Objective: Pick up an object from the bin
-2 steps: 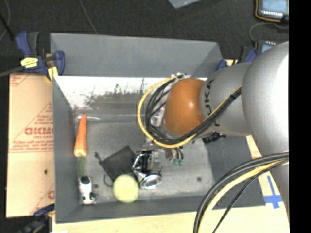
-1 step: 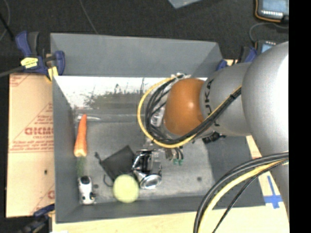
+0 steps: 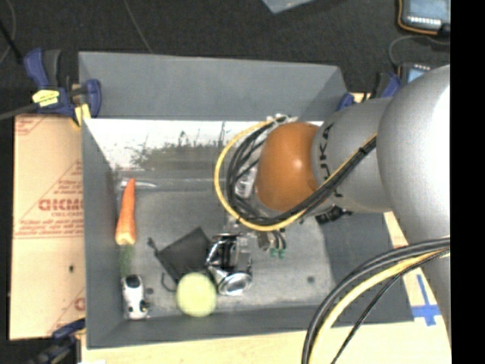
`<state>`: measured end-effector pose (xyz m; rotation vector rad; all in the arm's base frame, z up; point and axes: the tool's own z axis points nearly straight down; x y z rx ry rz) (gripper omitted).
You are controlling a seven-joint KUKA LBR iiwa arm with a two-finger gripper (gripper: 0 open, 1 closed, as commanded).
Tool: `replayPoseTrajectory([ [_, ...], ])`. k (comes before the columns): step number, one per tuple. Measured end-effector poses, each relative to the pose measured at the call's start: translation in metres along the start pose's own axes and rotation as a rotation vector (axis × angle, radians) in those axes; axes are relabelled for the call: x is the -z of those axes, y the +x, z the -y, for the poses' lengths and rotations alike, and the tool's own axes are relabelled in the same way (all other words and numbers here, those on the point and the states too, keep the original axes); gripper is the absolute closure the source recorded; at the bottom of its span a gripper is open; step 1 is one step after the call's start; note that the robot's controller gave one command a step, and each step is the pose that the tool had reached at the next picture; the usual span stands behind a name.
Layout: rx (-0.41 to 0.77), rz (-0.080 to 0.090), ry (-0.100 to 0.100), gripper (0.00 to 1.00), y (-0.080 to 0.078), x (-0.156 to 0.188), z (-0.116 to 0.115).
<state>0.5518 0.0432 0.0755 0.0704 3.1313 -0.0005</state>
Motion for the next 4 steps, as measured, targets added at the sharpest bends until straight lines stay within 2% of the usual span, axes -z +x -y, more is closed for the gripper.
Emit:
replayPoseTrajectory([
  [4, 0.001, 0.000, 0.000, 1.00, 0.0000, 0.0000, 0.0000],
])
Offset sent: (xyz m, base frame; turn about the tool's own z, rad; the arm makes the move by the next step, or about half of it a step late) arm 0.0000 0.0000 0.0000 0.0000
